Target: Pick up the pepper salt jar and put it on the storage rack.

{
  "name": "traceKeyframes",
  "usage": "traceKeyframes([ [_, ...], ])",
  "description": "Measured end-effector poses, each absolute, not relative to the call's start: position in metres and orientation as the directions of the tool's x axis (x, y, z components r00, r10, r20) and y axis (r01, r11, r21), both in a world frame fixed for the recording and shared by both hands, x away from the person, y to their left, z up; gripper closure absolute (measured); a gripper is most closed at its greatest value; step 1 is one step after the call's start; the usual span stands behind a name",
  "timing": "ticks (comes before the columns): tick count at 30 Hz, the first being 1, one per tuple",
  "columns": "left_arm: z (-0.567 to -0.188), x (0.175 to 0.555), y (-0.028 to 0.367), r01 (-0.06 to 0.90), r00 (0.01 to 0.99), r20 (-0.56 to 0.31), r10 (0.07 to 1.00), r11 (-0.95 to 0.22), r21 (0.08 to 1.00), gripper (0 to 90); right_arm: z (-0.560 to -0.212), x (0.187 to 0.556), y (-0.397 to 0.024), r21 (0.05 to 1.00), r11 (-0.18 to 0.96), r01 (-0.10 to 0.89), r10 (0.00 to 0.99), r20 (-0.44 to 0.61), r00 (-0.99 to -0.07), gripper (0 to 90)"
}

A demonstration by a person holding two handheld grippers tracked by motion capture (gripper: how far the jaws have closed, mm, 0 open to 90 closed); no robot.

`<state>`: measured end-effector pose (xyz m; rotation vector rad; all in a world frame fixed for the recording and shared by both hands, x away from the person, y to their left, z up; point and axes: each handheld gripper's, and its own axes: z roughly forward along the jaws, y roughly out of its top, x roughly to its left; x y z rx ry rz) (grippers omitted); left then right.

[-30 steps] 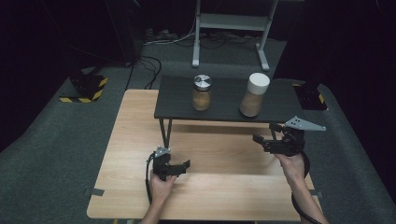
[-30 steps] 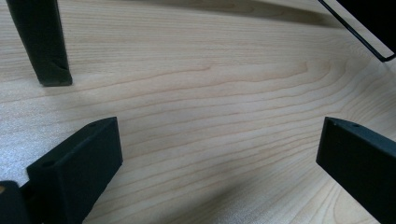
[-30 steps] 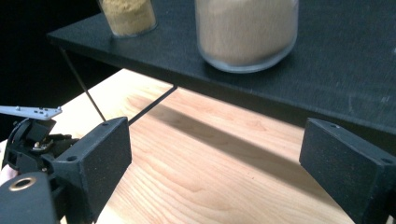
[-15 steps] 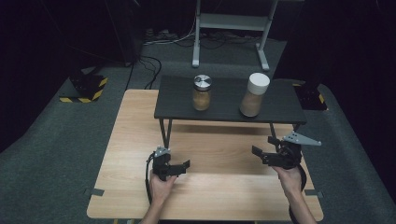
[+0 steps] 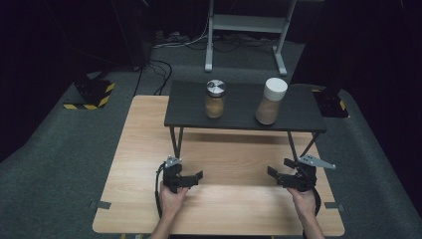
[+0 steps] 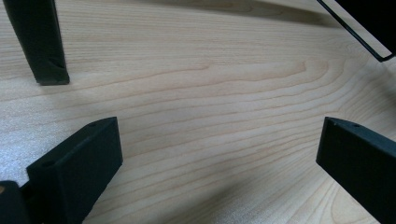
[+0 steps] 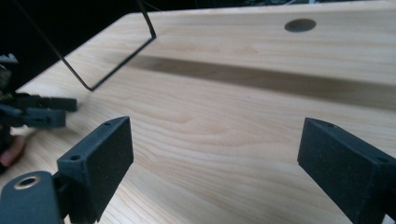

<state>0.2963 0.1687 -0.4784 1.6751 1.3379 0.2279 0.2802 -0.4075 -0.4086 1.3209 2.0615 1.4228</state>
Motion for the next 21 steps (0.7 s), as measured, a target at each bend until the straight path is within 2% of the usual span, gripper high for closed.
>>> traceKeyframes([
  [21, -0.479, 0.296, 0.168, 0.659, 0.384, -0.389, 0.837, 0.047, 0.75, 0.4, -0.457, 0.282, -0.416, 0.834, 0.029, 0.552, 0.824, 0.292, -0.486, 9.8],
])
